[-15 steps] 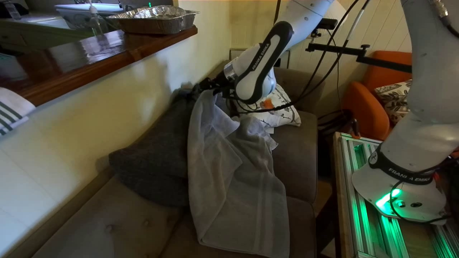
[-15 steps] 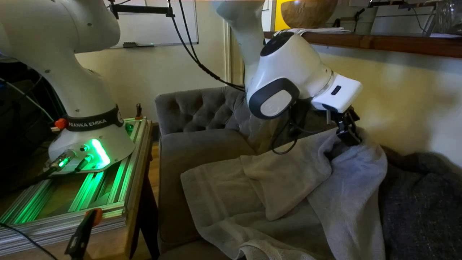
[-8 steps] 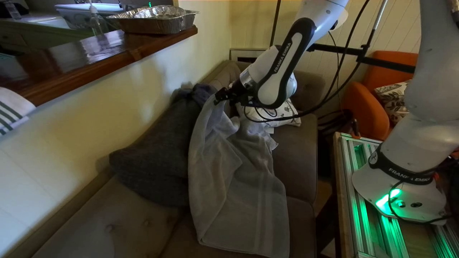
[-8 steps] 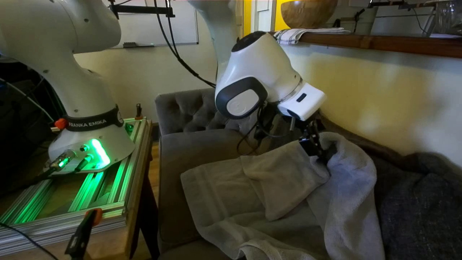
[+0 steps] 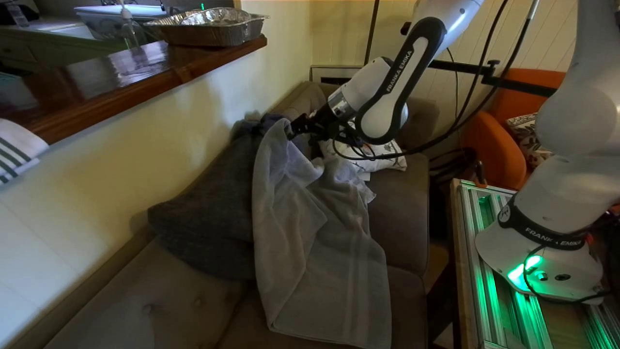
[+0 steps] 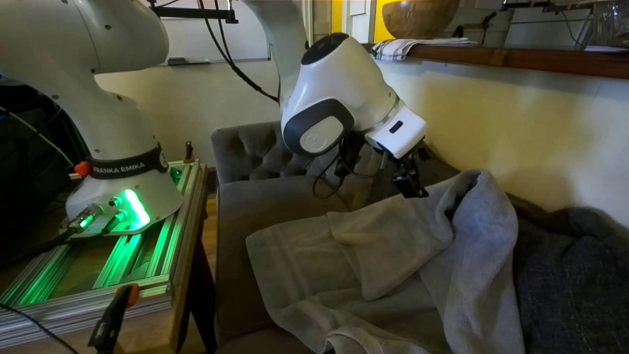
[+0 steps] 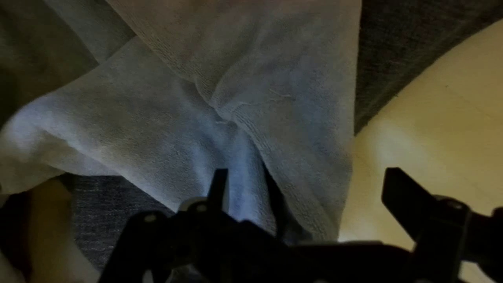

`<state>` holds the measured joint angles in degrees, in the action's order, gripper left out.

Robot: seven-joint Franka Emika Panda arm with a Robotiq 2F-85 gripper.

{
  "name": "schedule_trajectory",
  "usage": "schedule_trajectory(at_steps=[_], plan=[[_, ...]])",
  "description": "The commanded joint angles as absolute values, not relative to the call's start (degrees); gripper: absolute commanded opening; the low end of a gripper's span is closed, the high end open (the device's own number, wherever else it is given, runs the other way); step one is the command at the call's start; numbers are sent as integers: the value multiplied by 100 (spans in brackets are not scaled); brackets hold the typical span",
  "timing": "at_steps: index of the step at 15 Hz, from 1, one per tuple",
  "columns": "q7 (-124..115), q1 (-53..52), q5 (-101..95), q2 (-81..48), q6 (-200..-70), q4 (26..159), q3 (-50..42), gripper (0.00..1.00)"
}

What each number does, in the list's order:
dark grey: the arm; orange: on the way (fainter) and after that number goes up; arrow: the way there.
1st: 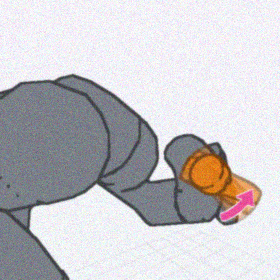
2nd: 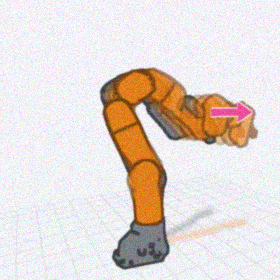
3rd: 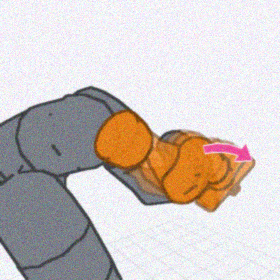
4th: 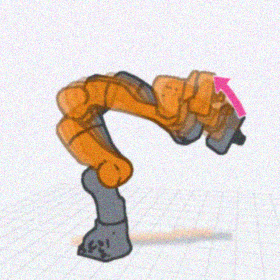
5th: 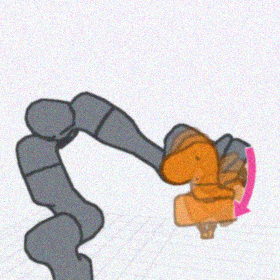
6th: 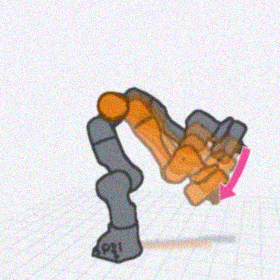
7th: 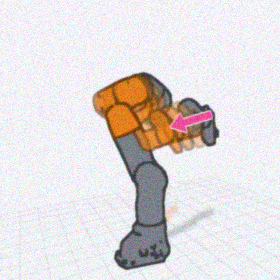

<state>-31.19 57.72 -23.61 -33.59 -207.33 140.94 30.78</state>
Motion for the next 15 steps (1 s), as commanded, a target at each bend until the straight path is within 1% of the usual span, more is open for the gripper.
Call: schedule_trajectory(at_steps=[1,4,6,7,8,10,12,15], plan=[[-3084,5722,-2226,-3363,-20114,14293,2756,100],[-2986,5819,-2438,-3884,-20244,14209,2568,100],[-3051,6514,-3060,-4709,-20195,13937,3023,100],[-3145,6666,-3101,-5034,-20150,13795,3103,100],[-2704,6274,-2283,-4236,-20147,14242,3007,100],[-2631,6612,-2410,-4751,-20137,14097,3166,100],[-2607,6704,-2435,-4948,-20139,13988,3214,100],[-2082,6158,-1967,-5261,-20266,13643,2719,100]])
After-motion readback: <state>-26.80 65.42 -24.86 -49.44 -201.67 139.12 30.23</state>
